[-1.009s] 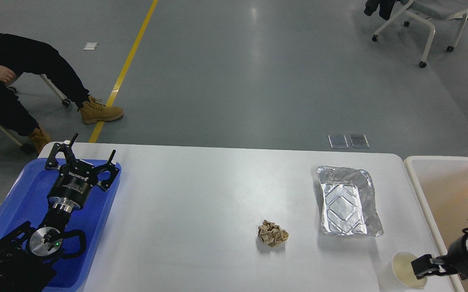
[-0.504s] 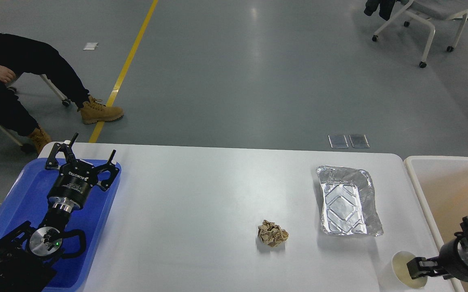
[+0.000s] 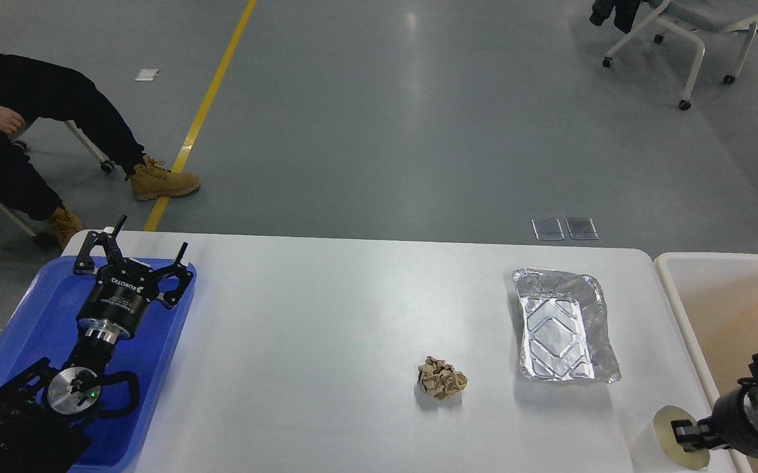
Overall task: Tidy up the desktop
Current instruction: 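Close the right gripper around the small white paper cup, then lift the paper cup up with the right gripper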
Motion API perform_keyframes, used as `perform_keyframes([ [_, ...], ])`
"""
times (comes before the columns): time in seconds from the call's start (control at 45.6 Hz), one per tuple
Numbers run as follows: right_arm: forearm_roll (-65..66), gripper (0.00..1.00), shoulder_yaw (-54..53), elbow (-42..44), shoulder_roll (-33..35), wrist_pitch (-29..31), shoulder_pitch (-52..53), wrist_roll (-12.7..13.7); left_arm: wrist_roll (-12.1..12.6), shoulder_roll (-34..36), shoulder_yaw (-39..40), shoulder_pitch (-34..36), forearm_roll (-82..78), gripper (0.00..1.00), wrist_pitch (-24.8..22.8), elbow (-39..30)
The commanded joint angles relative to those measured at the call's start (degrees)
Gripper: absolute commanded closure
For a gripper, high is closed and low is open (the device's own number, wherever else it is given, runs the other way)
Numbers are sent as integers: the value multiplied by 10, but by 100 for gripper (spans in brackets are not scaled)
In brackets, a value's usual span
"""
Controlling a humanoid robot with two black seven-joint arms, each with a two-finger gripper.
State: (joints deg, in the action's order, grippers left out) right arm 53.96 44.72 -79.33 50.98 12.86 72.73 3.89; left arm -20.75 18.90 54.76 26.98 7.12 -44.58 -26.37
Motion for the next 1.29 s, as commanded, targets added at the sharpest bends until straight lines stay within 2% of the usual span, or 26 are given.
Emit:
perform_keyframes([
  [0.0, -4, 100, -1, -5, 8, -1, 5, -12, 0, 0, 0, 0, 0, 1, 0, 0],
  [0.132, -4, 100, -2, -13, 18, 2, 9, -13, 0, 0, 0, 0, 0, 1, 0, 0],
  [0.351, -6, 100, 0, -74, 75, 24, 56, -13, 0, 0, 0, 0, 0, 1, -1, 0],
  [0.57, -7, 100, 5, -96, 144, 181, 194, -12, 1, 0, 0, 1, 0, 1, -1, 0],
  [0.68, -8, 100, 13, -96, 153, 272, 281, -10, 1, 0, 0, 1, 0, 1, -1, 0],
  [0.789, -9, 100, 50, -96, 150, 315, 367, -10, 1, 0, 0, 1, 0, 1, -1, 0],
  [1.118, -48, 100, 171, -93, 116, 321, 584, -12, 1, 0, 0, 0, 0, 1, -1, 0],
  [1.272, -61, 100, 207, -93, 97, 321, 648, -12, 1, 0, 0, 0, 0, 1, -1, 0],
])
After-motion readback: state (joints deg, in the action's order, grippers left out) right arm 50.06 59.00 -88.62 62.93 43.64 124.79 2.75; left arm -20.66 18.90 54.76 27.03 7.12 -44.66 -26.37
